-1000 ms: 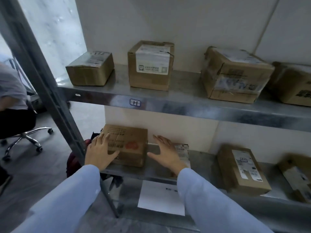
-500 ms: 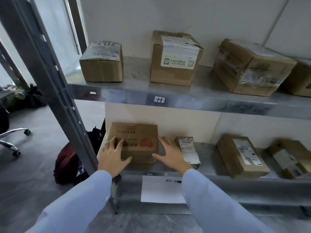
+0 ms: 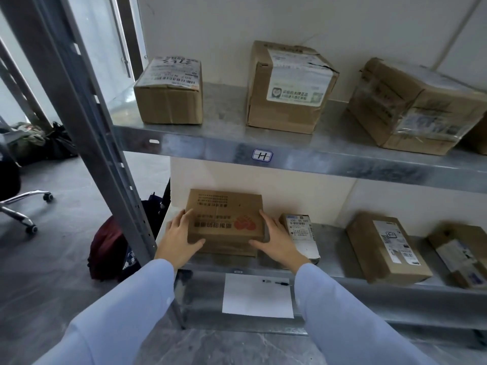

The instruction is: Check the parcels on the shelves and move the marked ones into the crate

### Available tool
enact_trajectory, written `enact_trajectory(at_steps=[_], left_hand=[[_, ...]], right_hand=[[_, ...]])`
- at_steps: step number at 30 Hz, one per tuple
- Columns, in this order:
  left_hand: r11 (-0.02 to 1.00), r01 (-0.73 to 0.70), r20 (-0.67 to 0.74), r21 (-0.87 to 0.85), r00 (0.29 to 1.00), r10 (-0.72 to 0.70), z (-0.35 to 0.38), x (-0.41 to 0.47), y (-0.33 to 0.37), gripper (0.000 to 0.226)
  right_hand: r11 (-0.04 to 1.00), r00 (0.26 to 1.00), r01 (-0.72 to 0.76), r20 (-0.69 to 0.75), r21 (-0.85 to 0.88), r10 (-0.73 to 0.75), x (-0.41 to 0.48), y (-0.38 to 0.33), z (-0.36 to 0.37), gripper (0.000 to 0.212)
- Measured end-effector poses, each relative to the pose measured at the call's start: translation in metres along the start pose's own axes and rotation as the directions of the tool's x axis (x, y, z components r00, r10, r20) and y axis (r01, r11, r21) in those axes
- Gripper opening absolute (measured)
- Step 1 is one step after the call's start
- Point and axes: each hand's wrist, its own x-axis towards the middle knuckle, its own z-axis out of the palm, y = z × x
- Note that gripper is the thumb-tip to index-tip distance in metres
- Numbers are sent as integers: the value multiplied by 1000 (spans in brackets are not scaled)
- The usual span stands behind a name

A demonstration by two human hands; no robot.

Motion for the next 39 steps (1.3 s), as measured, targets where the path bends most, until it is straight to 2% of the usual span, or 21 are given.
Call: enact_trajectory(at_steps=[2, 4, 7, 16, 21, 24, 28, 32, 34, 37, 39], left_hand=[[994, 6, -30, -112, 999, -9, 0, -2, 3, 78], [982, 11, -50, -190, 999, -21, 0, -2, 7, 77], [975, 18, -63, -219, 997, -33, -3, -5, 12, 77], [920, -26, -130, -390, 991, -27, -25, -12, 36, 76], [850, -20, -129, -527, 990, -57, -34, -13, 62, 79], [834, -16, -110, -552, 992, -54, -37, -16, 72, 76], [828, -59, -123, -558, 992, -12, -42, -22, 82, 60], [781, -64, -99, -621, 995, 3, -48, -29, 94, 52], [751, -60, -91, -657, 996, -1, -50, -30, 96, 49], [748, -72, -97, -659, 995, 10, -52, -31, 101, 54], [757, -83, -102, -649, 995, 21, -53, -31, 103, 65]], right_hand=[[994, 999, -27, 45, 102, 22, 0, -1, 2, 95], [991, 998, -31, 59, 130, 23, 0, -2, 3, 96], [989, 998, -28, 56, 145, 20, -2, -4, 3, 95], [978, 991, 69, -123, 199, -44, -27, -8, -29, 94], [930, 977, 31, -208, 367, 50, -37, -13, -54, 91], [921, 967, 35, -245, 387, 67, -44, -13, -66, 95], [938, 958, 67, -283, 339, 34, -53, -13, -77, 93], [934, 943, 108, -334, 341, 13, -59, -11, -85, 74], [922, 938, 106, -344, 373, 32, -61, -11, -88, 71], [908, 942, 83, -330, 410, 63, -65, -11, -94, 67], [906, 944, 79, -324, 415, 66, -68, -12, -98, 64]])
